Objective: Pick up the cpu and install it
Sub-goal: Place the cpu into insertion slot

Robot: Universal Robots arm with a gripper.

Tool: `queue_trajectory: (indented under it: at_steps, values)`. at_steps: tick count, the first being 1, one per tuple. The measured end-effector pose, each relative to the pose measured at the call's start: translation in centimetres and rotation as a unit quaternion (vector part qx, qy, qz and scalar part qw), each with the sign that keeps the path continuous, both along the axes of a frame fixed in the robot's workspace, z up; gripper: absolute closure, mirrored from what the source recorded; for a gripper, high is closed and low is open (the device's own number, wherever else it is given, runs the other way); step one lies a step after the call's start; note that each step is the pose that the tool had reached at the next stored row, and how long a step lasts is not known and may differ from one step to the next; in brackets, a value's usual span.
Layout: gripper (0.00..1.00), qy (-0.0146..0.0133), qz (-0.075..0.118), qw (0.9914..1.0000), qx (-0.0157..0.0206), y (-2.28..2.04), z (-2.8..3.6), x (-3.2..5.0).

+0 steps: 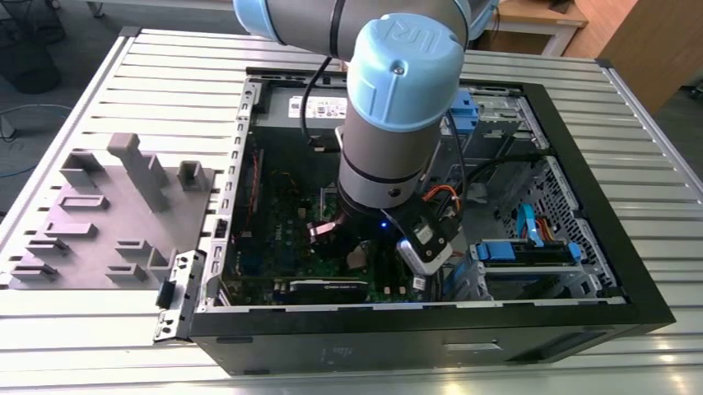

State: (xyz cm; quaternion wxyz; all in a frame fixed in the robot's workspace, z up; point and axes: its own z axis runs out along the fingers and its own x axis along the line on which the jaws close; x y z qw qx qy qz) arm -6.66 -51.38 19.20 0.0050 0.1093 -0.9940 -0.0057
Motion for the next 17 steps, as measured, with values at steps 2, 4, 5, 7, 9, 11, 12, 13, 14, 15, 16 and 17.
queue_trajectory:
  at_steps: [2,4,5,7,9,11,12,13,14,15,16,17]
  values:
    - [0.47,0.0000,0.000,1.00000,0.0001,0.00,-0.01,0.00]
    - [0.47,0.0000,0.000,1.00000,0.0001,0.00,-0.01,0.00]
    - [0.47,0.0000,0.000,1.00000,0.0001,0.00,-0.01,0.00]
    - [0.49,0.0000,0.000,1.00000,0.0002,0.00,-0.01,0.00]
    - [0.58,0.0000,0.000,1.00000,0.0001,0.00,-0.01,0.00]
    - [0.58,0.0000,0.000,1.00000,0.0001,0.00,-0.01,0.00]
    - [0.58,0.0000,0.000,1.00000,0.0001,0.00,-0.01,0.00]
    - [0.58,0.0000,0.000,1.00000,0.0001,0.00,-0.01,0.00]
    - [0.58,0.0000,0.000,1.00000,0.0001,0.00,-0.01,0.00]
    - [0.58,0.0000,0.000,1.00000,0.0001,0.00,-0.01,0.00]
    - [0.58,0.0000,0.000,1.00000,0.0000,0.00,0.00,0.00]
    - [0.58,0.0000,0.000,1.00000,0.0000,0.00,0.00,0.00]
